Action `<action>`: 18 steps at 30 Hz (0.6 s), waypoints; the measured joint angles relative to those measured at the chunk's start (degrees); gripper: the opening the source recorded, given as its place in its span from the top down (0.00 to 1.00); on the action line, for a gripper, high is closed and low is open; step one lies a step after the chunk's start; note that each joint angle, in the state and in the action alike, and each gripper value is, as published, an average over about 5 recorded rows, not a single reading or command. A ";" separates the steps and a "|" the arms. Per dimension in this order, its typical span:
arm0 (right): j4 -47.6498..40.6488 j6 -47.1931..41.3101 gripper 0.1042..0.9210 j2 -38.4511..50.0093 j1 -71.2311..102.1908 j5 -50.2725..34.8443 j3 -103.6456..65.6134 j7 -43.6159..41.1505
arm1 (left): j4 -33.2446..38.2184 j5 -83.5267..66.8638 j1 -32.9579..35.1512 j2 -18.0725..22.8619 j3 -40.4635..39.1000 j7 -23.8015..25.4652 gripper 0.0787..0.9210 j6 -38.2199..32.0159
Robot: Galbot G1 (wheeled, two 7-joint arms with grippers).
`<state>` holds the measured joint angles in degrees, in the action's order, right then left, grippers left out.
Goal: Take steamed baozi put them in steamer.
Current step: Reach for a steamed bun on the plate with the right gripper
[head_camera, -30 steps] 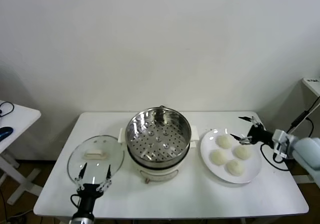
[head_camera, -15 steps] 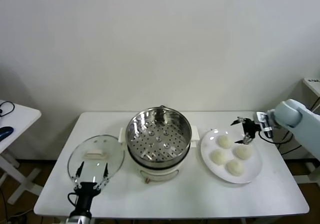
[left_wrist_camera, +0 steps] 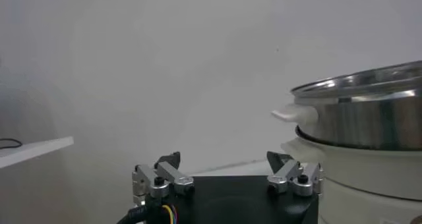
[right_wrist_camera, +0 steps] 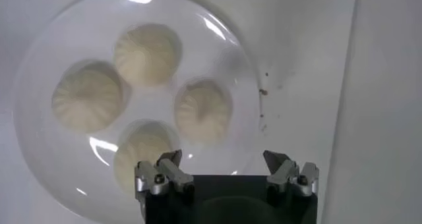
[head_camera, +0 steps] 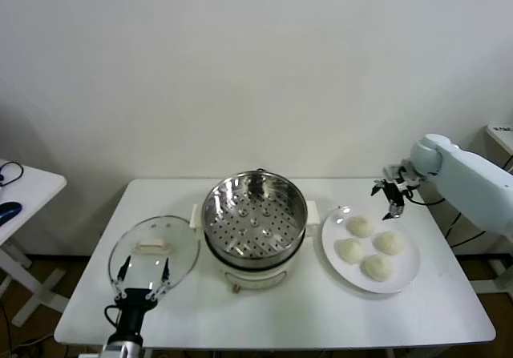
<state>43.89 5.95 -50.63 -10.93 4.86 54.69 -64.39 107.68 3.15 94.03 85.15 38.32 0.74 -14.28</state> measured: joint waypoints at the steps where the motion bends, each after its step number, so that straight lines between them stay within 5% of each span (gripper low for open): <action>1: -0.45 0.01 0.12 -0.44 0.26 0.19 -0.05 -0.05 | -0.06 0.02 -0.05 -0.02 0.02 0.00 0.12 0.08; 18: -6.27 0.74 0.12 -5.59 4.72 2.79 -2.52 -0.13 | -0.91 0.16 -0.45 -0.05 0.55 -0.06 0.12 0.68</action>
<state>37.62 6.70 -56.22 -6.22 7.65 52.17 -64.52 106.77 3.31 93.58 85.10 38.87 0.68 -13.60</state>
